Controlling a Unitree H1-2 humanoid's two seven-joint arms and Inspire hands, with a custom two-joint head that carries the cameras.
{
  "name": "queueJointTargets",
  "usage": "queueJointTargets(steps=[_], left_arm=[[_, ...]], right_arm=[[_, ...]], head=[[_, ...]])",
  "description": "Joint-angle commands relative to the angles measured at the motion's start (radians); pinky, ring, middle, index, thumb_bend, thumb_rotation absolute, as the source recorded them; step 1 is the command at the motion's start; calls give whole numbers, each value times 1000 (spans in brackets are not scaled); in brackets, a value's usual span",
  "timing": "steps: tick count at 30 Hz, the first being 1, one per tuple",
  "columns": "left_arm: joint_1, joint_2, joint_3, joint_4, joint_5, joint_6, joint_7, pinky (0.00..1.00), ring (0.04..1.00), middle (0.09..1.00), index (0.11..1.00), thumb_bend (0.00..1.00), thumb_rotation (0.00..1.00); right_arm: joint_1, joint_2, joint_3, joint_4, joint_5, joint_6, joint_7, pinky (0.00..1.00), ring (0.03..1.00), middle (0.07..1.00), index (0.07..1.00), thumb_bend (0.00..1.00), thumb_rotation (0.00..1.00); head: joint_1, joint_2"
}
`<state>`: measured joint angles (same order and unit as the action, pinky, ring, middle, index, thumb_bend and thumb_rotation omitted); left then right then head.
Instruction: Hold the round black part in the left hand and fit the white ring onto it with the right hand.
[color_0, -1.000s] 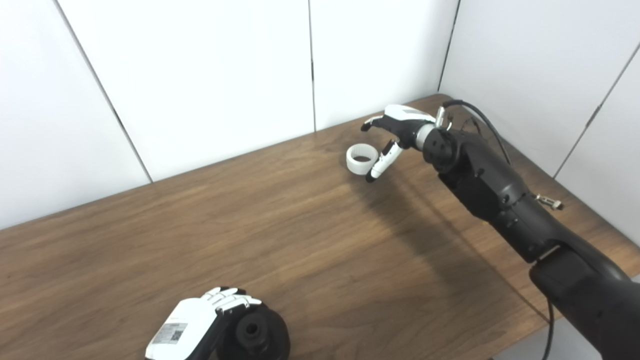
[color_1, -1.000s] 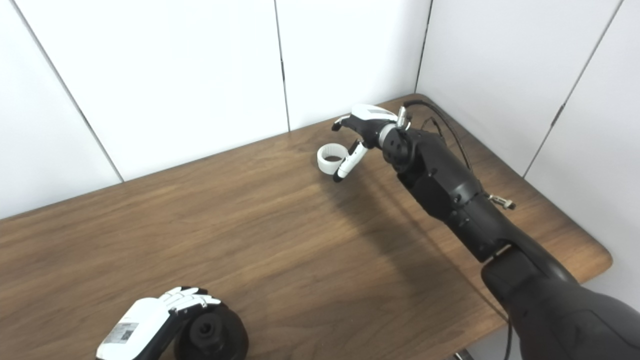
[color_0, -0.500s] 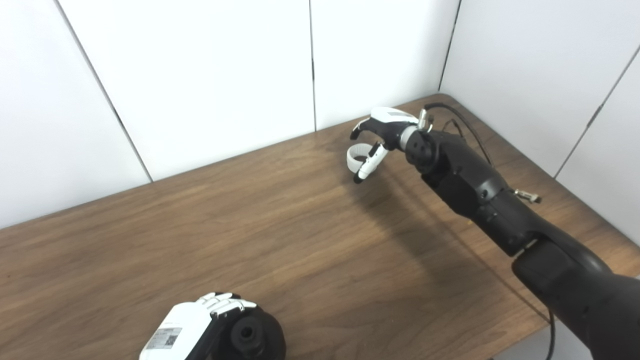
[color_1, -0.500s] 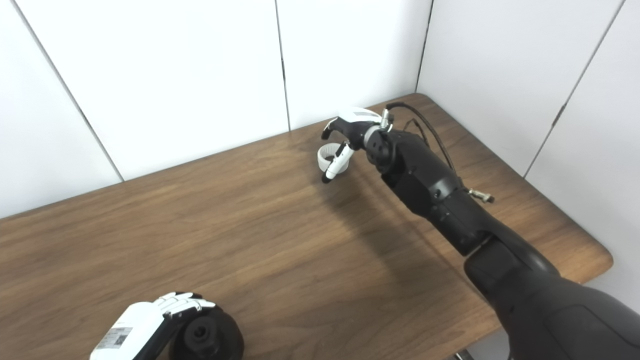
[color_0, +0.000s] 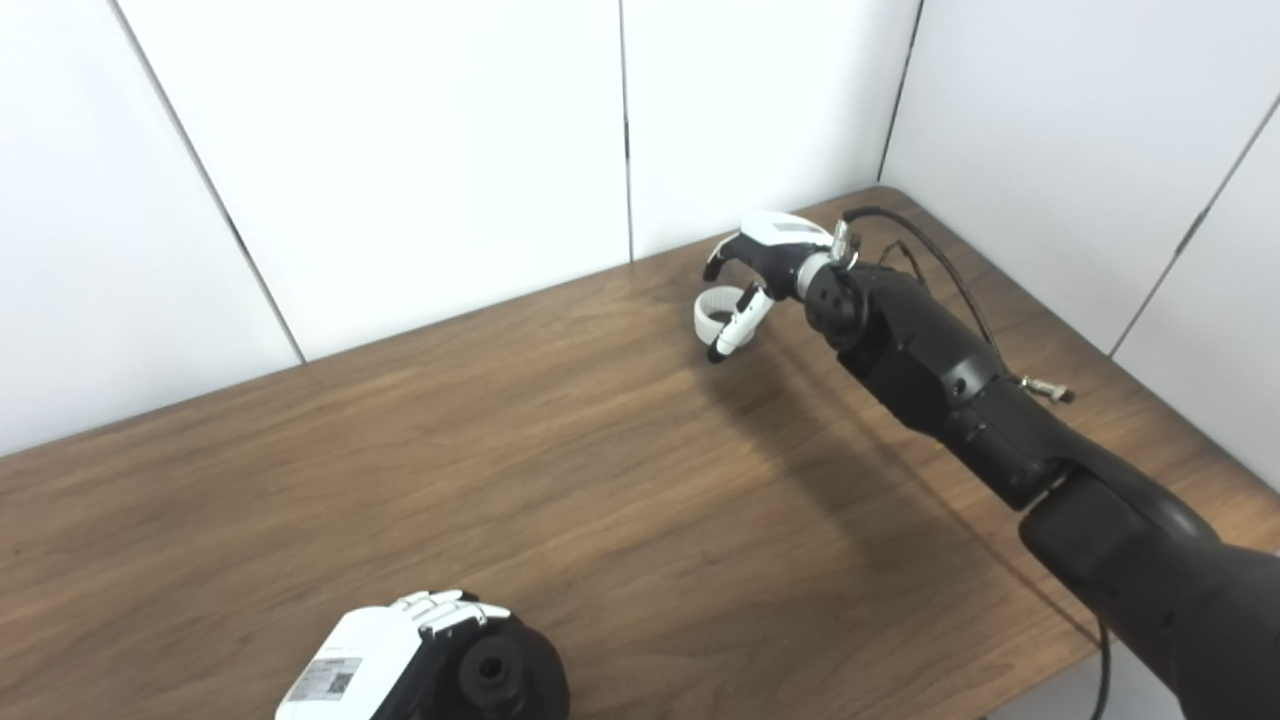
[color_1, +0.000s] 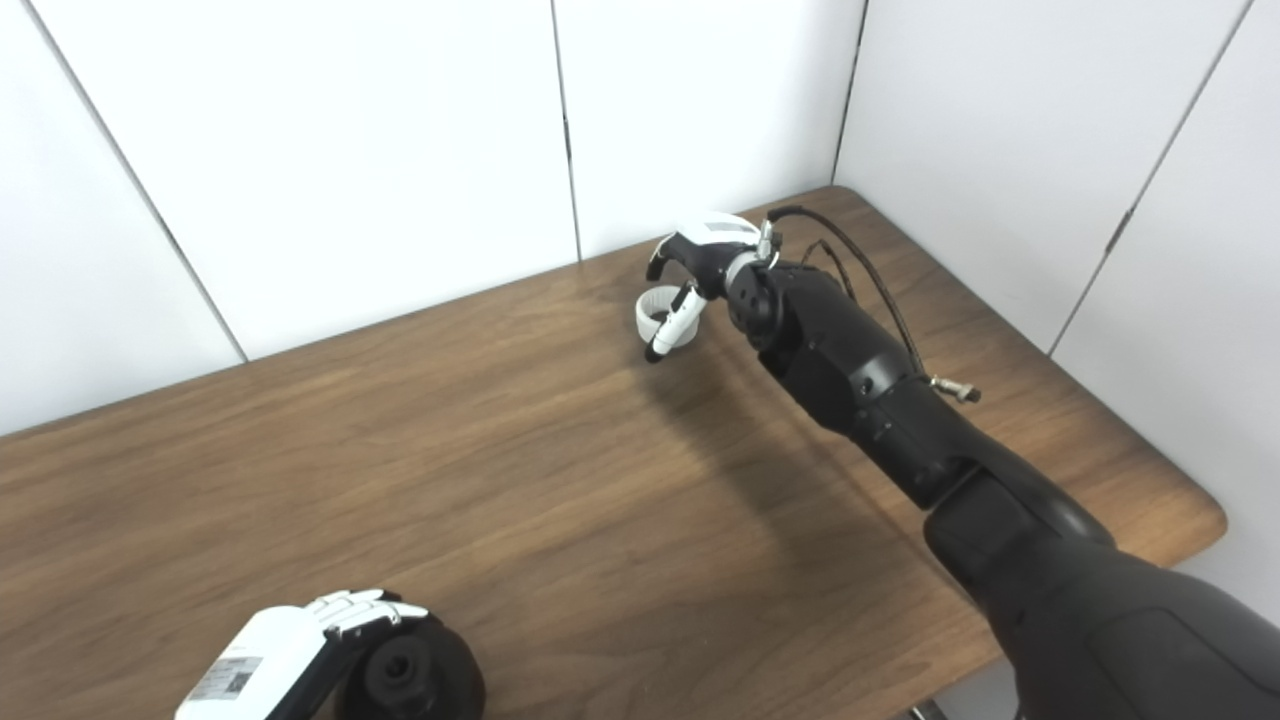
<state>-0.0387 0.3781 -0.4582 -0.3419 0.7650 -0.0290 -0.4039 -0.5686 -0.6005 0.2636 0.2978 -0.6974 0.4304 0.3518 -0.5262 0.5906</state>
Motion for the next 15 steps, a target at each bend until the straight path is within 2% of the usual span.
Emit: queueJointTargets(steps=[1,15], left_arm=[[30,52,-1,15,45,32,-71,871,842,764,483,525,55],[29,53,-4,5,49,46,-87,872,850,769,483,525,55]], right_arm=[[-45,-21,-8,-10,-13,-7,-30,941,954,903,783,969,281],[-32,-39,-8,-12,-16,-11,-28,926,952,893,732,940,254]], head=[[0,1],[-5,10]])
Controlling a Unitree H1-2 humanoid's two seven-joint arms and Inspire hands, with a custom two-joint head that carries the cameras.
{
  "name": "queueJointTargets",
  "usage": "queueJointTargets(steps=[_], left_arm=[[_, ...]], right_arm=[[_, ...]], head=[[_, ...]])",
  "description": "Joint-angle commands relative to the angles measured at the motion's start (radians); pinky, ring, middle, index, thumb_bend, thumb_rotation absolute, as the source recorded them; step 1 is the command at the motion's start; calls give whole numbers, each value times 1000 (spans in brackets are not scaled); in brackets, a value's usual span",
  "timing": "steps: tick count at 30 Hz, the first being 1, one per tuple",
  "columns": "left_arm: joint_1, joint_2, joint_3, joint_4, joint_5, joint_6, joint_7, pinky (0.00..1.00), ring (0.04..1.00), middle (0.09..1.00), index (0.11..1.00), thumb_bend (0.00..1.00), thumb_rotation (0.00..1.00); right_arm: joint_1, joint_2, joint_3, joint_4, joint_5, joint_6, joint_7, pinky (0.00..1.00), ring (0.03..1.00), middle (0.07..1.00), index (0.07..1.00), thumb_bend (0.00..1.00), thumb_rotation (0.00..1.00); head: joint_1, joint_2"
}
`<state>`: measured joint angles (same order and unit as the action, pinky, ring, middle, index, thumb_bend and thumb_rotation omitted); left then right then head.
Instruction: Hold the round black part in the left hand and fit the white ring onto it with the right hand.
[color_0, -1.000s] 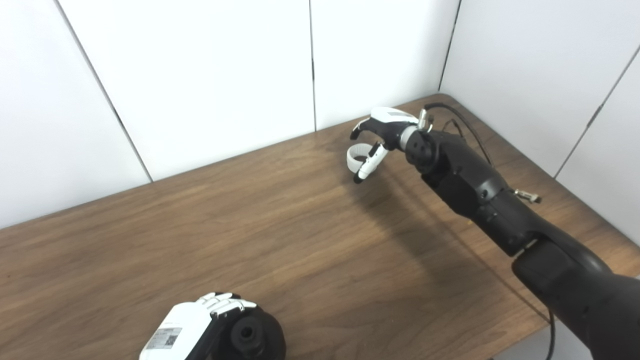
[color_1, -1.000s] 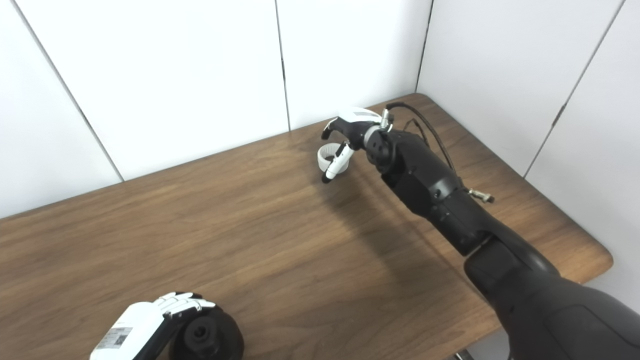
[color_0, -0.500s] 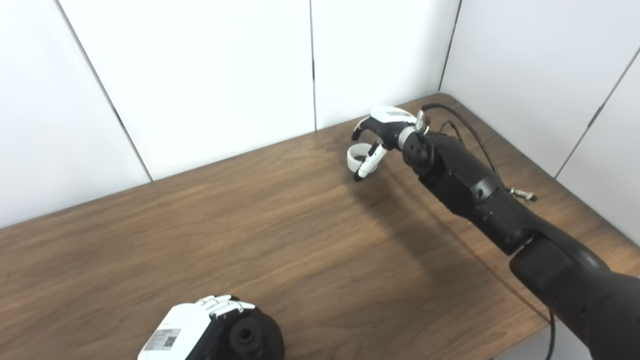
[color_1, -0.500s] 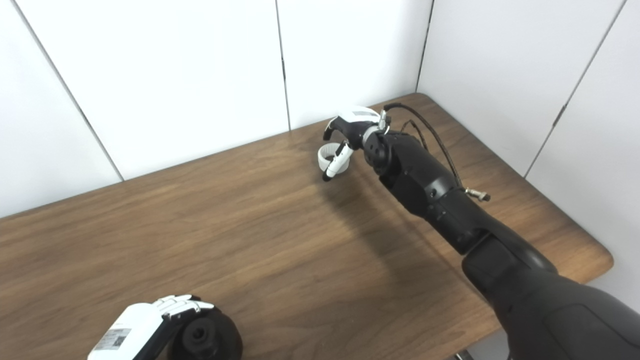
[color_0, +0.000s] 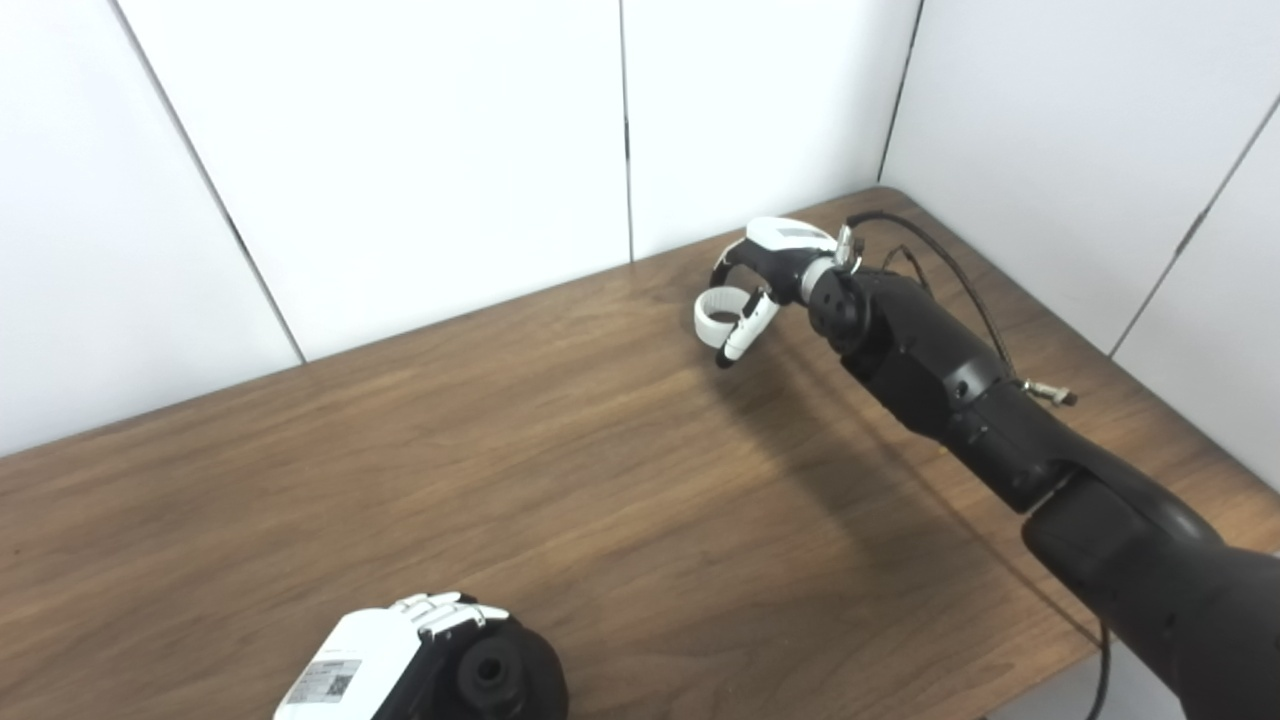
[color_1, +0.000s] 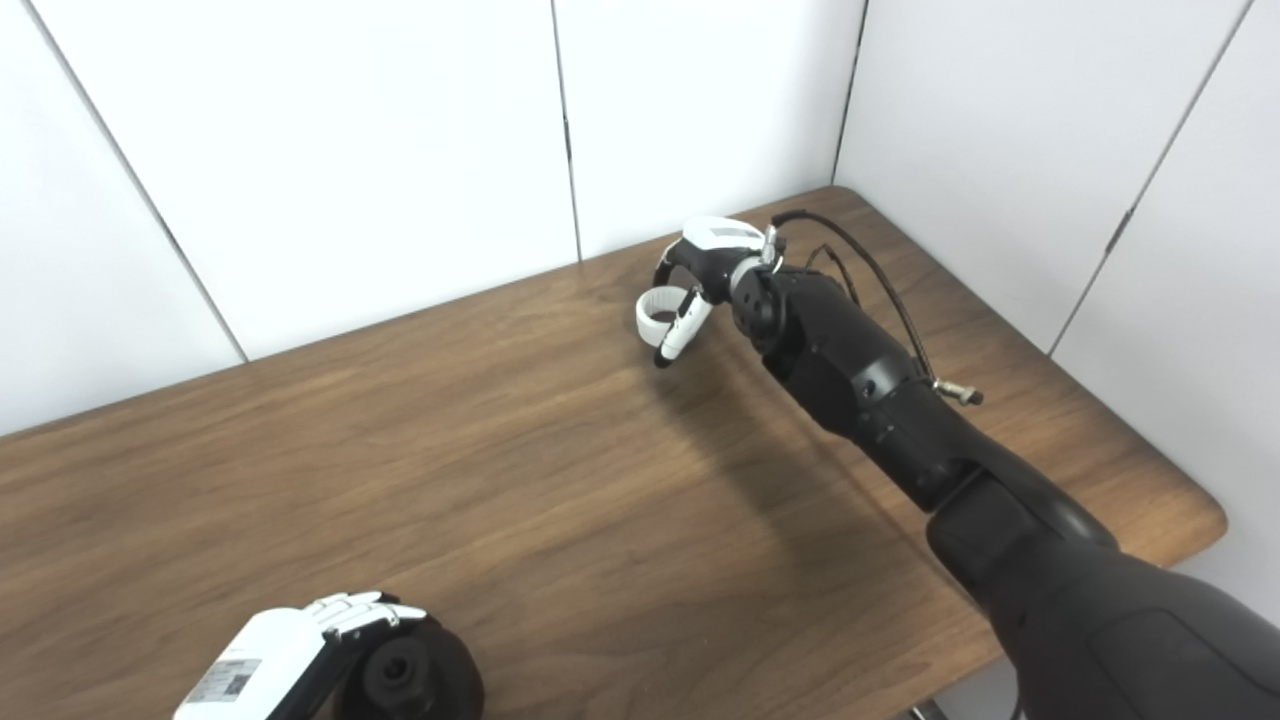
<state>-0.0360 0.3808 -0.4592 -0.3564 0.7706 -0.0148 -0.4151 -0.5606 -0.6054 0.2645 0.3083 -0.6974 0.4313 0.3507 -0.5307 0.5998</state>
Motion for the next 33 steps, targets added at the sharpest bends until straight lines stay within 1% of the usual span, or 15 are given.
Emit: queueJointTargets(steps=[1,8,13,17,20,24,25,26,27,29,33], left_arm=[[28,50,-3,19,43,33,-75,873,850,769,483,524,55],[34,48,2,24,43,34,-72,884,854,772,483,525,55],[31,53,-1,26,49,29,-76,880,854,774,483,525,55],[32,54,0,36,47,14,-60,871,845,769,483,525,56],[34,55,0,41,50,12,-57,868,844,768,483,525,56],[36,55,1,47,48,14,-57,874,851,773,483,525,56],[37,55,1,48,49,13,-56,880,852,774,483,525,56],[37,55,1,49,50,13,-56,882,853,775,483,525,56],[37,56,1,50,50,14,-57,883,854,775,483,525,56],[37,57,1,52,48,12,-57,887,856,778,483,525,57],[38,56,2,67,45,-1,-40,885,854,775,483,525,57]], right_arm=[[-39,-36,-7,-22,-17,-13,-26,921,952,892,727,939,254],[-40,-38,7,-5,-26,-21,-32,886,945,882,688,935,257],[-38,-35,8,7,-25,-27,-44,897,943,876,657,921,256],[-33,-35,5,6,-21,-29,-53,894,941,870,640,907,260],[-26,-32,-3,4,-16,-38,-74,883,931,858,622,895,245],[-13,-33,-6,10,-18,-82,-129,839,902,826,588,882,217],[-10,-34,-7,13,-18,-99,-144,814,884,807,530,672,176],[-8,-34,-7,16,-18,-110,-155,802,874,797,509,600,161],[-4,-35,-8,20,-18,-129,-175,796,869,793,499,564,154],[2,-35,-12,27,-17,-156,-204,773,843,766,488,533,143],[8,-38,-11,38,-19,-185,-228,780,830,752,483,526,137]], head=[[0,1],[0,3],[0,6],[-2,6],[-2,7],[2,9],[2,9],[2,9],[2,9],[2,9],[5,11]])
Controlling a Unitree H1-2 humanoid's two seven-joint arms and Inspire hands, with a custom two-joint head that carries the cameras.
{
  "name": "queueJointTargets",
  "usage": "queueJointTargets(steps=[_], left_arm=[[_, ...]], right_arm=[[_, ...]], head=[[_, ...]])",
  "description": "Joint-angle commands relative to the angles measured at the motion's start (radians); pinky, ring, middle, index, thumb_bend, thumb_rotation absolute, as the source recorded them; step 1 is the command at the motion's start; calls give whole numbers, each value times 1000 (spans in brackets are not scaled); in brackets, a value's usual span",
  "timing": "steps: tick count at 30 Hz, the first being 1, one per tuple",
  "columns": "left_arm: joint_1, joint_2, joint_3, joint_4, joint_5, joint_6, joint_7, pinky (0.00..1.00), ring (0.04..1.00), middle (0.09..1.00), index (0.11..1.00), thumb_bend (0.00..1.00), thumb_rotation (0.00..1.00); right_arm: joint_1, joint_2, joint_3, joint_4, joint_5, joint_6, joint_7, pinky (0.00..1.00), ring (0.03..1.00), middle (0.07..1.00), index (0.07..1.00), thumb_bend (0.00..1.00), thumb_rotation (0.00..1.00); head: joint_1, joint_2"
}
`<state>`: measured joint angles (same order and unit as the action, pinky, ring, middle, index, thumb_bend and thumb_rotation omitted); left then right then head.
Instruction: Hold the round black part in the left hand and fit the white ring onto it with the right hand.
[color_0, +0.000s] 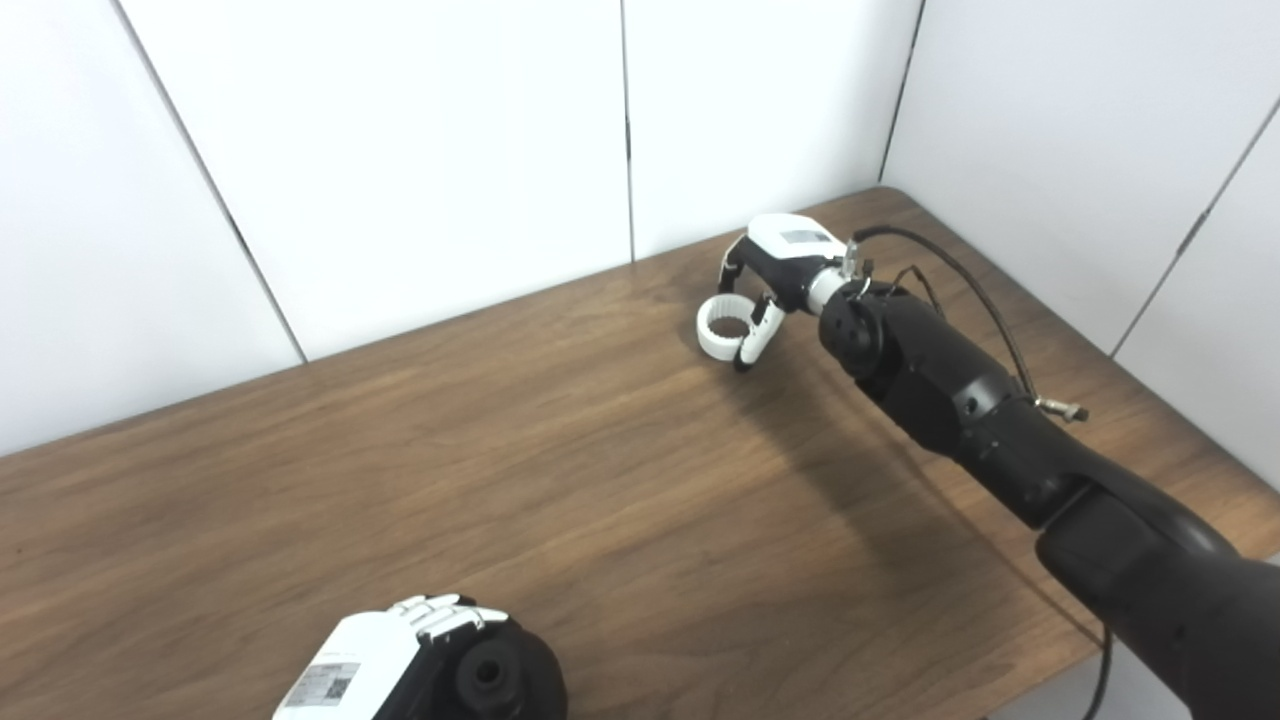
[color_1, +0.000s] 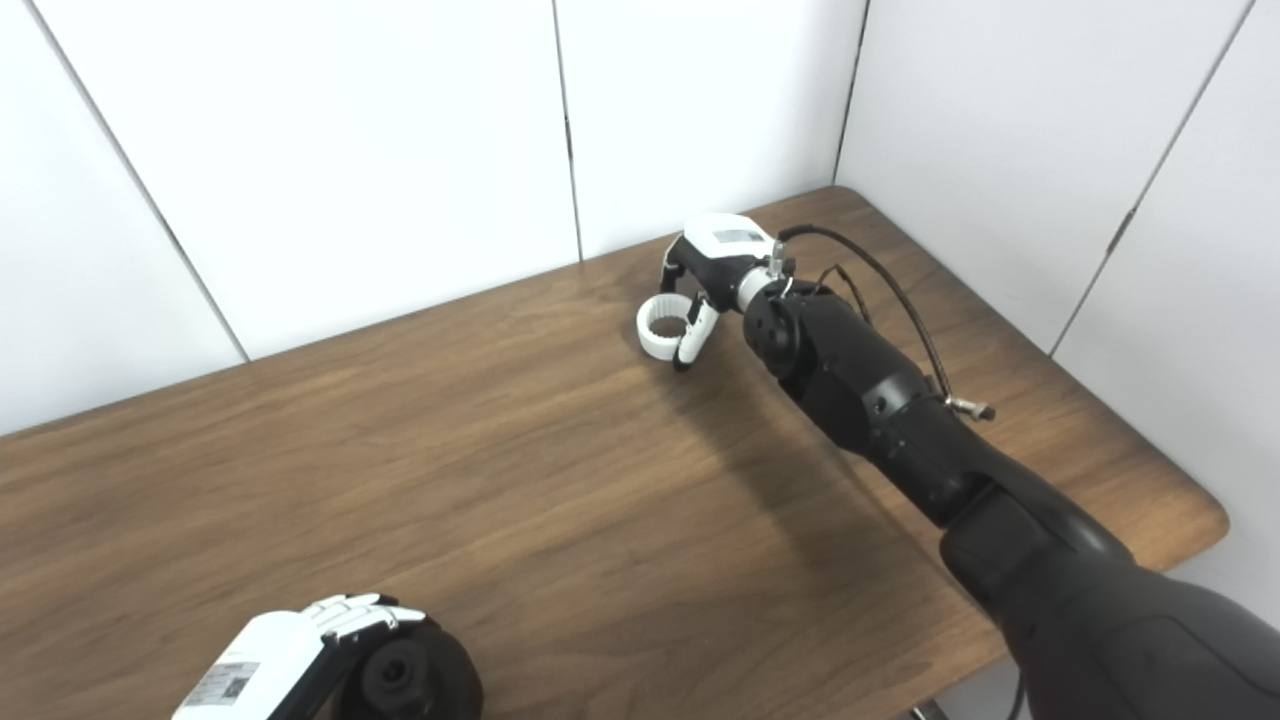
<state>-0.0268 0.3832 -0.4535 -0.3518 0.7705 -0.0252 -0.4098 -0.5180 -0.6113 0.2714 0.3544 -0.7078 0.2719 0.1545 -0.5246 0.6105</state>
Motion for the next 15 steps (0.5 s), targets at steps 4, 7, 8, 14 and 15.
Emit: queueJointTargets(steps=[4,7,8,14,15], left_arm=[[27,53,-10,61,57,23,-57,895,862,783,484,525,58],[29,47,-11,61,56,25,-54,893,864,785,484,524,58],[29,44,-11,59,56,31,-56,898,867,786,484,525,58],[40,29,-17,80,50,34,-41,942,895,809,484,525,60],[41,28,-20,84,54,29,-34,939,895,808,484,525,61]], right_arm=[[-32,-39,-8,-12,-19,-24,-16,807,836,756,482,526,139],[-28,-44,-13,-35,-12,-16,1,832,835,754,482,526,139],[-26,-50,-12,-53,-13,-9,20,845,838,755,483,526,139],[-8,-76,-23,-195,-7,28,130,910,859,766,483,526,139],[-2,-78,-27,-225,-5,36,149,923,864,769,483,526,139]], head=[[8,5],[50,32],[72,44],[142,71],[145,73]])
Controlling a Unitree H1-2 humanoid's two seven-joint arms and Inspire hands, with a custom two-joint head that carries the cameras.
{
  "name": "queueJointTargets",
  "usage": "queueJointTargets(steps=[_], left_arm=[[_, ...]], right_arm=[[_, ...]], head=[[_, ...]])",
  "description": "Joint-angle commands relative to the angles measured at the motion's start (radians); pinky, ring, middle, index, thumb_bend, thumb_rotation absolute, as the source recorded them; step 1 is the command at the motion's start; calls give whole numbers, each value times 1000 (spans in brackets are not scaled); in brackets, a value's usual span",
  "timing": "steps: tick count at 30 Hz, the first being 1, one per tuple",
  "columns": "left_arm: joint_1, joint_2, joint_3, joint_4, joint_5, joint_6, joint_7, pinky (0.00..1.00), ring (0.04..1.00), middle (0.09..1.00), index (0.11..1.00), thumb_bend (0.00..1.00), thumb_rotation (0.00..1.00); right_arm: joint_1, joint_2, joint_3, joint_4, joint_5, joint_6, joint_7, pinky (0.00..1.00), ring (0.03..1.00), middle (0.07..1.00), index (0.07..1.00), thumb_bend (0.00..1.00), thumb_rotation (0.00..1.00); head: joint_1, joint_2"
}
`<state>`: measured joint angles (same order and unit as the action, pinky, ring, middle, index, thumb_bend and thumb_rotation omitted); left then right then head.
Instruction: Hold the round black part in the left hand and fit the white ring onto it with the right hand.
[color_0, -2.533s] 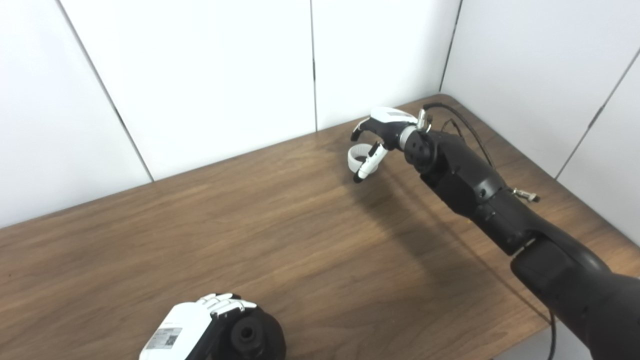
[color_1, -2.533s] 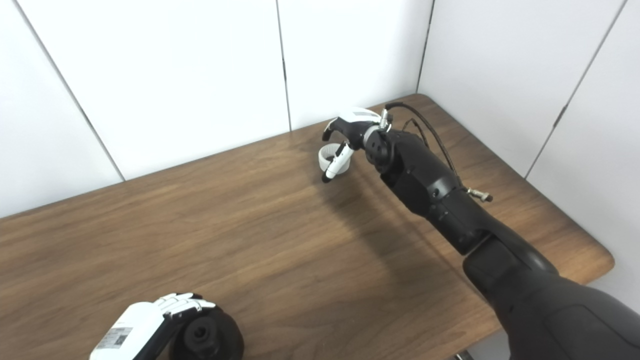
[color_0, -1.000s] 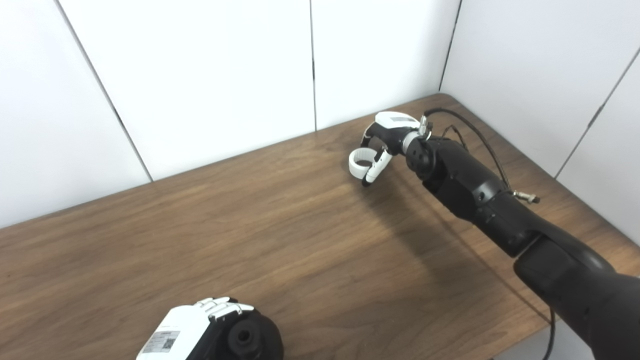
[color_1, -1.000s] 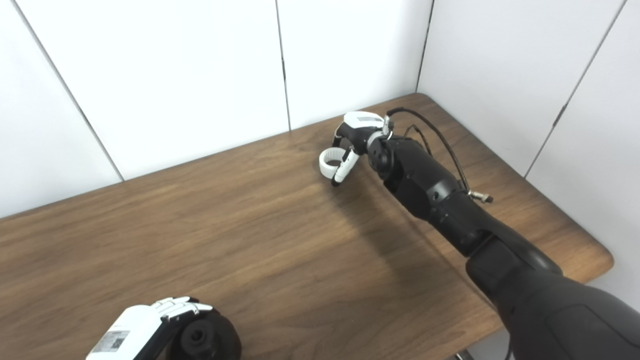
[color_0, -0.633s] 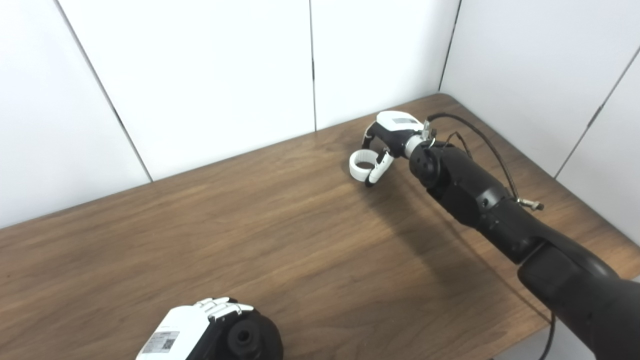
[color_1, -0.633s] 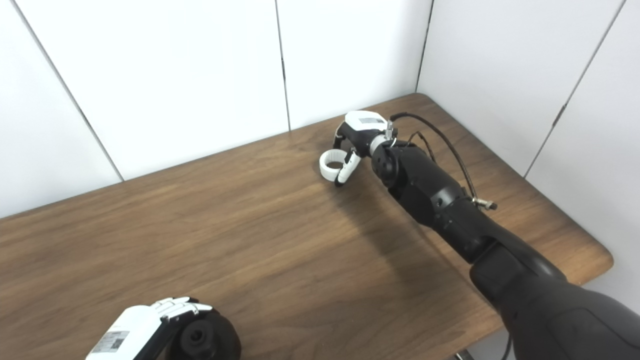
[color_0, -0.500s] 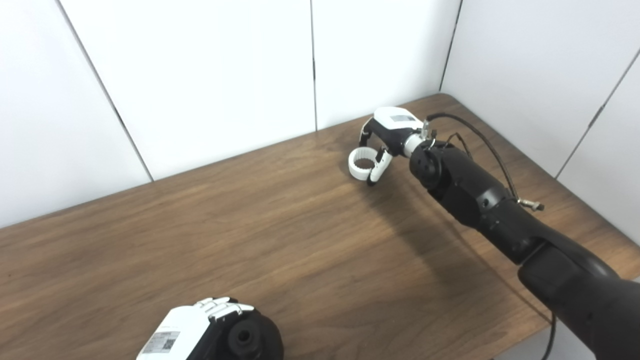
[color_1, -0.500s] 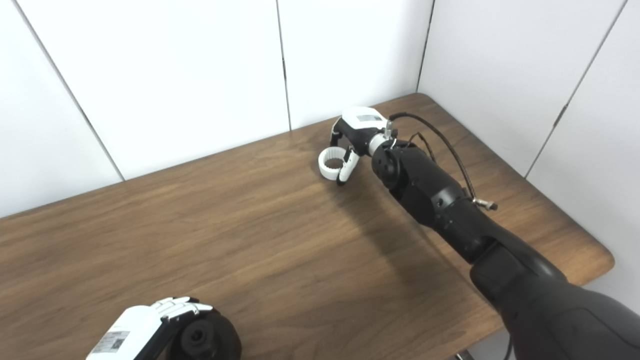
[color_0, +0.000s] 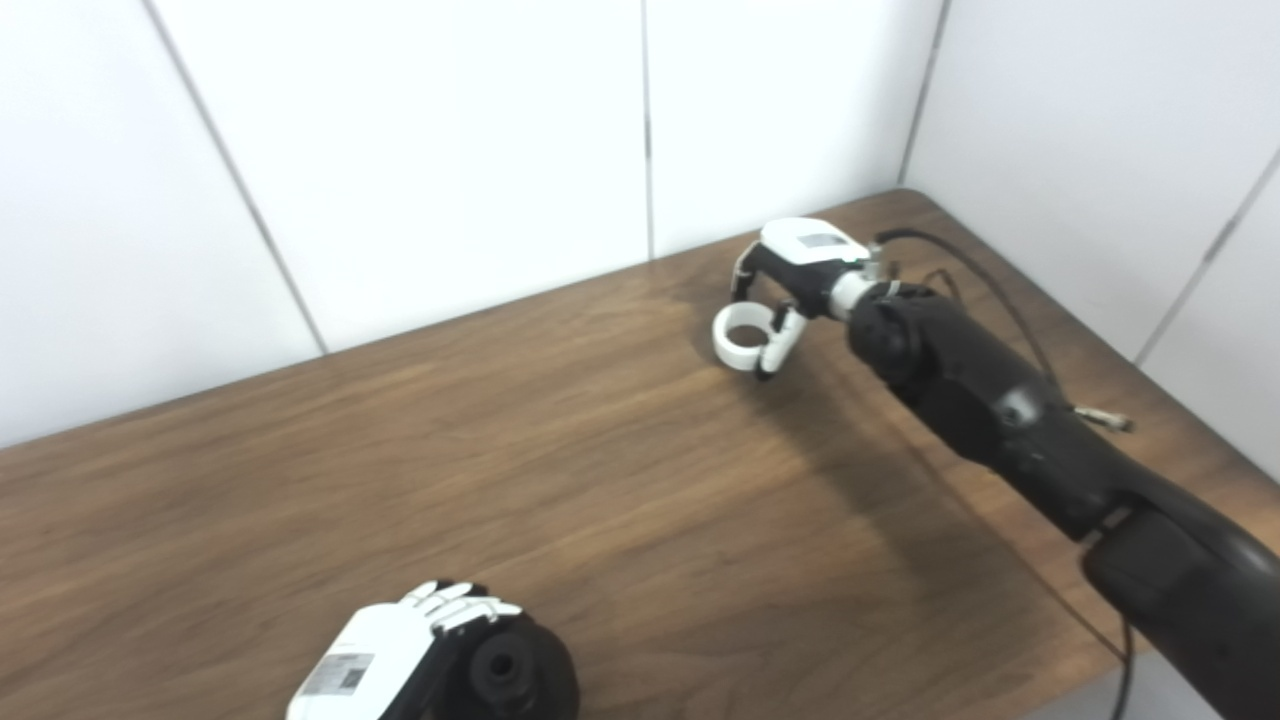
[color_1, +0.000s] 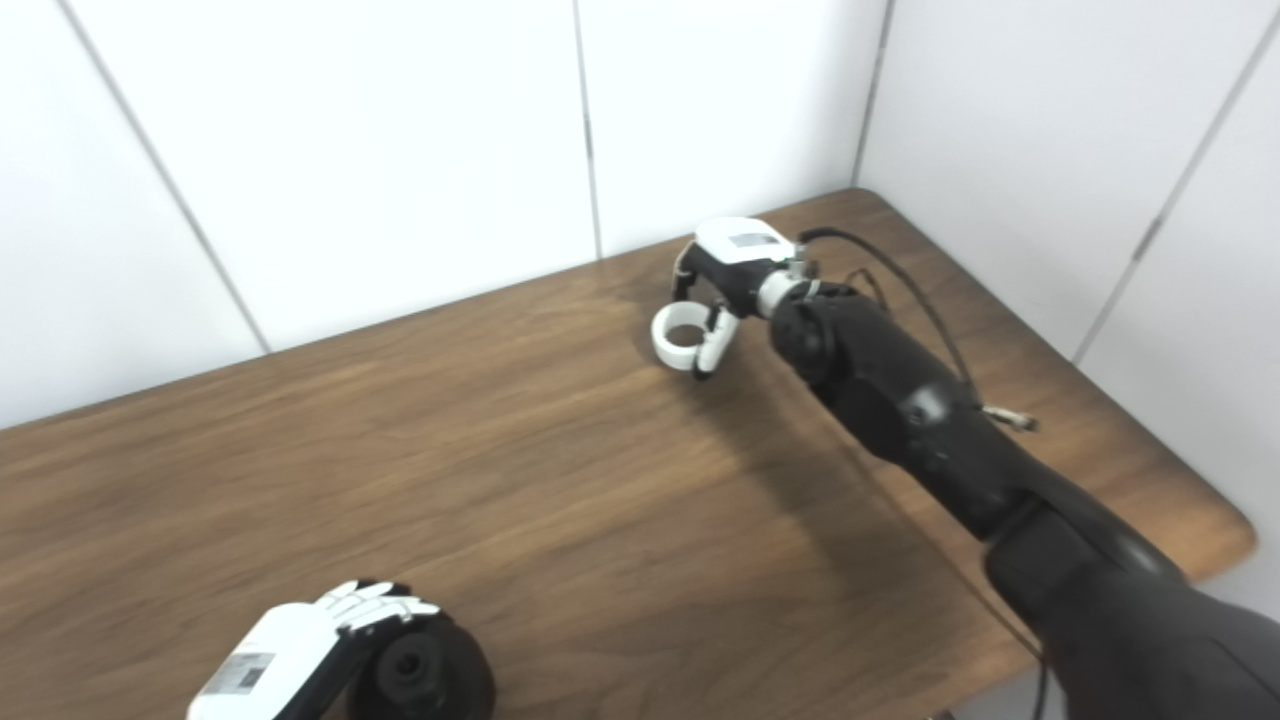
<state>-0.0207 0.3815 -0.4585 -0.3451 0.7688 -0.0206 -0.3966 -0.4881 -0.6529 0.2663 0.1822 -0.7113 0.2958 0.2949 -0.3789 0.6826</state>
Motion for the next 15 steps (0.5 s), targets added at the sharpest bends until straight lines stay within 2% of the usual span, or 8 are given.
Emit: queueJointTargets(steps=[1,7,15], left_arm=[[35,27,-19,77,60,24,-44,938,897,807,483,525,62],[27,3,-38,48,83,60,-68,949,905,812,483,526,66],[6,-29,-57,14,111,108,-104,945,897,797,481,526,64]], right_arm=[[-26,-39,-26,-82,0,18,27,937,870,773,483,526,139],[18,-56,-33,-287,7,17,126,935,877,769,482,526,139],[44,-49,-43,-477,3,30,244,937,873,768,481,526,140]], head=[[17,10],[91,52],[167,112]])
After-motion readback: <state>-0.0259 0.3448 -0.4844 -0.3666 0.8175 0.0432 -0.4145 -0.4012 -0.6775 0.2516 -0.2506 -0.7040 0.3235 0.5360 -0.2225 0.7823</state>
